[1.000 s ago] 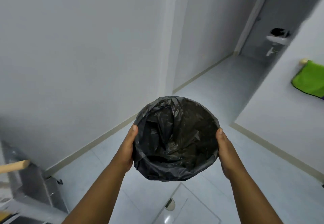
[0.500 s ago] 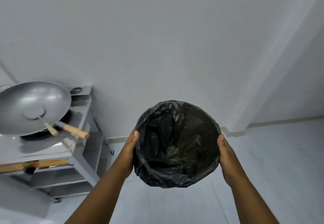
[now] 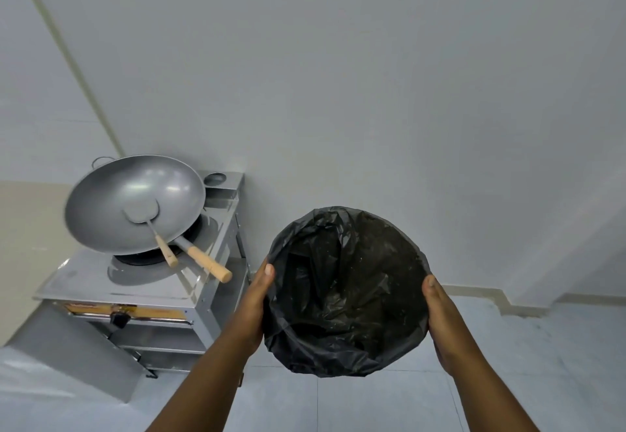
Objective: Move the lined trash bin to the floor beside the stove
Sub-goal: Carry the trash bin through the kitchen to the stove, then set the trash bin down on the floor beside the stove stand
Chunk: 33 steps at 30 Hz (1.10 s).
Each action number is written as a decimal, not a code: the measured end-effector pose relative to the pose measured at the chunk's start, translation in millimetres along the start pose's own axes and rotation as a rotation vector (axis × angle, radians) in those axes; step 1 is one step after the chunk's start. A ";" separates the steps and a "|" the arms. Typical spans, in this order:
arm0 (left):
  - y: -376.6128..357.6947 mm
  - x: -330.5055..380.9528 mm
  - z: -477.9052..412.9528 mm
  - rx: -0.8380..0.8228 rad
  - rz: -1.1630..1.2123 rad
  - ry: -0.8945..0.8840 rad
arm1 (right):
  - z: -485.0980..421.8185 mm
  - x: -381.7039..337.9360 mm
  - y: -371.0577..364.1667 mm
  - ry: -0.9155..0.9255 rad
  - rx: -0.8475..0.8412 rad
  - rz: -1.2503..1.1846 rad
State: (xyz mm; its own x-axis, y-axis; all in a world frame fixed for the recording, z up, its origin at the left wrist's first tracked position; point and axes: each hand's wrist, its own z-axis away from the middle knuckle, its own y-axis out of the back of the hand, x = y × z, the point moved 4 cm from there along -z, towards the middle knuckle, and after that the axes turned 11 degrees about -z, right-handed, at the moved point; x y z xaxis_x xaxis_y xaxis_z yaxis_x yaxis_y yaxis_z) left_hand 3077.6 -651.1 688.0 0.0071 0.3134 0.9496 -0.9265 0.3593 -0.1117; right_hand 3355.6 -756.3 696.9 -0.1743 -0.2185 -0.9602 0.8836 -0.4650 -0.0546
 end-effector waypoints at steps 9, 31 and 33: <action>19.7 -33.5 -42.8 -0.015 -0.085 0.057 | -39.5 46.8 -19.5 -0.108 0.023 -0.056; 58.3 -498.6 -187.5 0.033 -0.137 0.634 | -195.9 509.3 21.6 -0.572 -0.047 -0.134; 62.2 -527.4 -203.2 -0.018 -0.151 0.662 | -204.9 544.6 19.5 -0.624 -0.065 -0.123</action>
State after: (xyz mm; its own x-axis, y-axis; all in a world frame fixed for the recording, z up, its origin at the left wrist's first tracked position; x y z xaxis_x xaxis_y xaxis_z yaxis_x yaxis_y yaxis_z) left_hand 3092.6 -615.5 120.7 0.3703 0.7286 0.5762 -0.8908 0.4544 -0.0021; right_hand 3367.0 -708.6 116.8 -0.4790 -0.6344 -0.6068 0.8622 -0.4700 -0.1892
